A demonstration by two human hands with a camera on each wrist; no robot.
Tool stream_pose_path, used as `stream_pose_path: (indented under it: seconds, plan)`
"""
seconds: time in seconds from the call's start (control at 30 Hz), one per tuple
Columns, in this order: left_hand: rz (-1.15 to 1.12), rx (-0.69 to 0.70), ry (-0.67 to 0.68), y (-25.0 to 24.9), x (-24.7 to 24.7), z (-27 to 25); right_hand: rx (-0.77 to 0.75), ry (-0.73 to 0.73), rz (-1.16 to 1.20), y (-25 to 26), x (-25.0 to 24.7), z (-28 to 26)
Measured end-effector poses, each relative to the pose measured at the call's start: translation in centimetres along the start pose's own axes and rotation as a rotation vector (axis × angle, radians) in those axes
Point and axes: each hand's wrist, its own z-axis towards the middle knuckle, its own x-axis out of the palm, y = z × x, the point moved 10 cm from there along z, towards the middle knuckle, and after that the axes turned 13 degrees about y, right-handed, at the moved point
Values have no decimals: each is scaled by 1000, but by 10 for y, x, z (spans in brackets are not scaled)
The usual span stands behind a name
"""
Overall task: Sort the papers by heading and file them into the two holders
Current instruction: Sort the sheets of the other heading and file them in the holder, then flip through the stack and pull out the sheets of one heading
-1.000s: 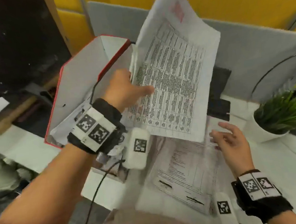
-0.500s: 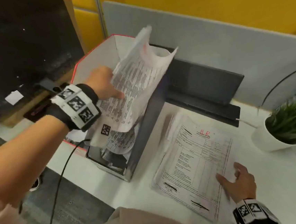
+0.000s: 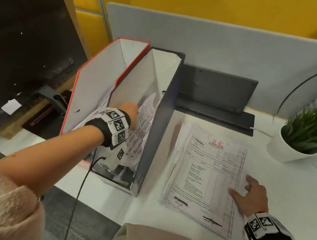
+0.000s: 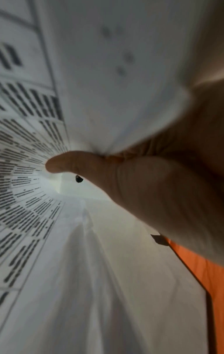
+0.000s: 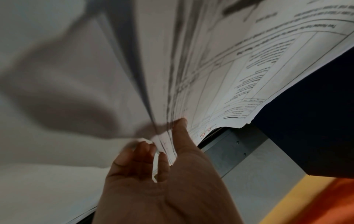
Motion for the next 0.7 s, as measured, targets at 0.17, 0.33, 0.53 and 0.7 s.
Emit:
stream_pose_path:
  seconds: [0.17,0.33,0.53,0.7]
  plan:
    - [-88,73,-145,-4,-25,-18,-4,-9,10,-2,1,2]
    - [-440,356,-408,-39,-74,-63,-6,0,10,-3,3,4]
    - [-677,734,-634,-119,-86,-125,1,14,27,-3,4,4]
    - [-645,735,-437,-172,-15,-97,-2,20,37,-1,5,3]
